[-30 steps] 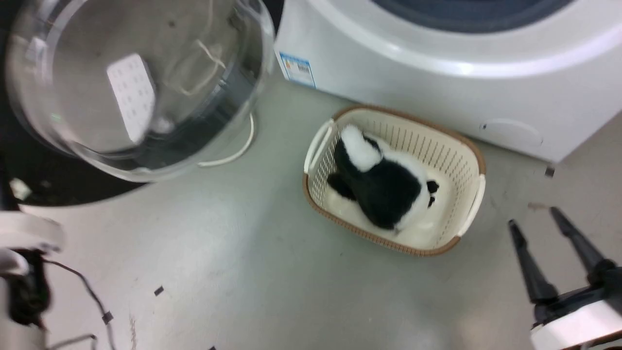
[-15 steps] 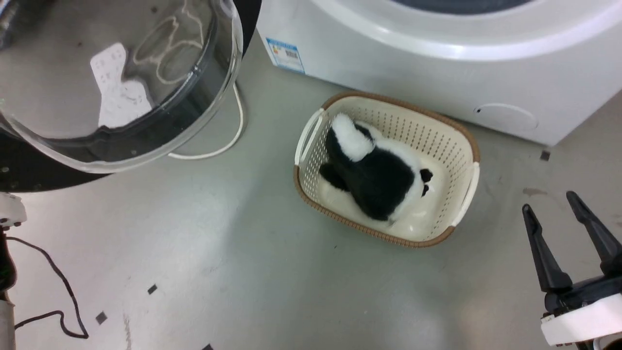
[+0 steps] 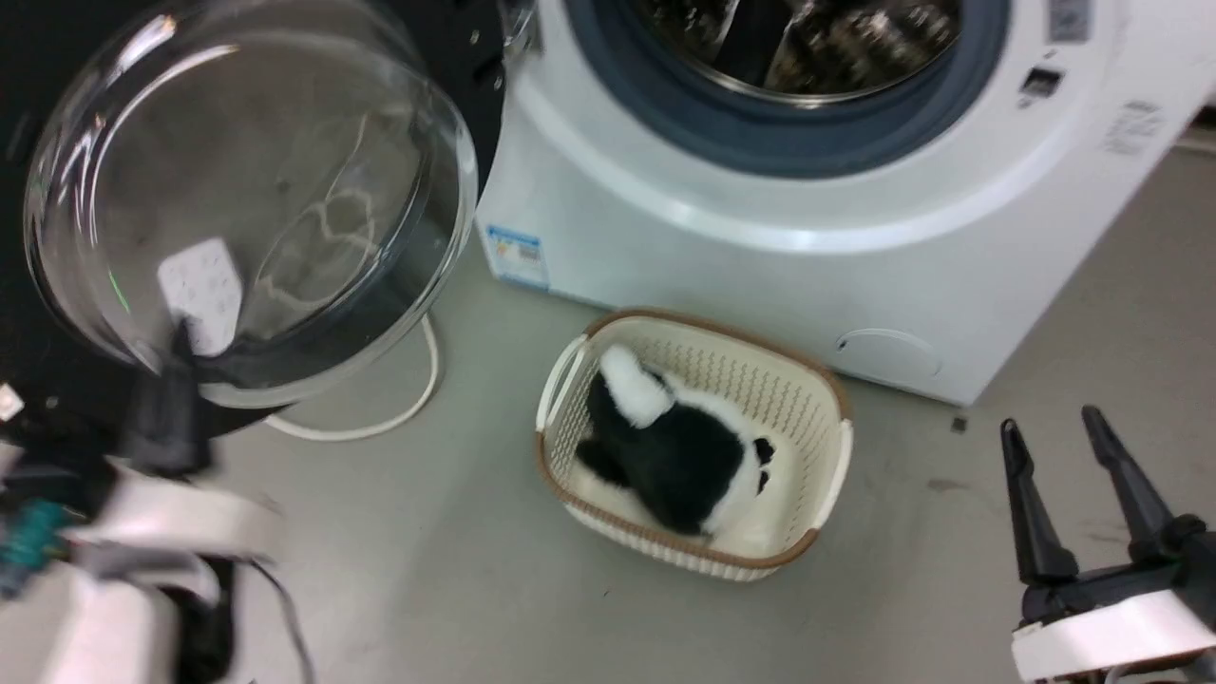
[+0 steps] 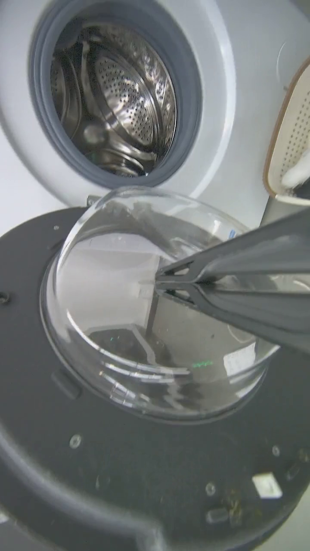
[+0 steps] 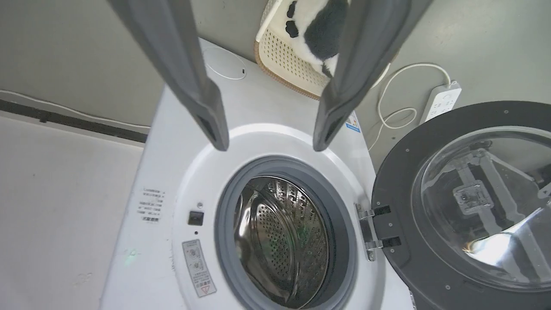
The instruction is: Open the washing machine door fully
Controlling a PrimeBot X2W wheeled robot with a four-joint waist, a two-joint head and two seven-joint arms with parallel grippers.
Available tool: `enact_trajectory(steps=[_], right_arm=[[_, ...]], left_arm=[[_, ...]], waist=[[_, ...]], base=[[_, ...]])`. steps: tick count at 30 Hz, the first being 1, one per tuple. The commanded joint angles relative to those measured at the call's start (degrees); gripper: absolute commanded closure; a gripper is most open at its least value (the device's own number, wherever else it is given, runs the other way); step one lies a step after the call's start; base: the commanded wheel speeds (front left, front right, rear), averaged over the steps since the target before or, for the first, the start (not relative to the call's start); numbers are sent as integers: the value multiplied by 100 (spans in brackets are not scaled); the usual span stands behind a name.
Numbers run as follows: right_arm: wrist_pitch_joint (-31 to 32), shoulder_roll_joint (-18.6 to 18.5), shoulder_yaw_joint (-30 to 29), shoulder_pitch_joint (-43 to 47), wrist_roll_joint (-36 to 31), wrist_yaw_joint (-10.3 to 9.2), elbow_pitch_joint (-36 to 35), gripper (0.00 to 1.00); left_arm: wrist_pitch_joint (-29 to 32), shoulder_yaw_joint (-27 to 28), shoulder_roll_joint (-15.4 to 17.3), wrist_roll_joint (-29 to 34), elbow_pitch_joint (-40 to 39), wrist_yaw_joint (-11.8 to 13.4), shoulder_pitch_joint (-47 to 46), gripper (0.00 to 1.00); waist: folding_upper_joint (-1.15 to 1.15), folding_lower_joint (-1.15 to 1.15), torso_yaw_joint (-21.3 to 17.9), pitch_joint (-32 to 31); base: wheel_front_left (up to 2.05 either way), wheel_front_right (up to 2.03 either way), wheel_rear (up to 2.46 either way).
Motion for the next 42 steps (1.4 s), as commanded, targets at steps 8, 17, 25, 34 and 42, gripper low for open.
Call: enact_trajectory(steps=[8,17,25,34,42], right_arm=[[-163,321,26,331,-244,5,304,0],[-261,469,65,522,-321,5,510,0],[-321,512,130,564,-355,5,596,0],[-356,524,129,583,-335,5,663,0],[-368,526,126,550,-293,5,694,0]], left_arm=[[105,-815,-691,209,-629,134,1126,0],[-81,-1268,-967,524,-575,257,1735,0],[-168,-1389,-1174,696,-406,424,2003,0],[-190,-1489,-1227,884,-248,457,1950,0],[-194,-1423,-1236,926,-220,476,1893,0]], waist=[[0,2,-732,-798],[0,2,-1149,-1069],[0,2,-1315,-1144],[0,2,-1334,-1118],[0,2,-1321,-1106]], base=[[0,0,0],[0,0,0],[0,0,0],[0,0,0],[0,0,0]])
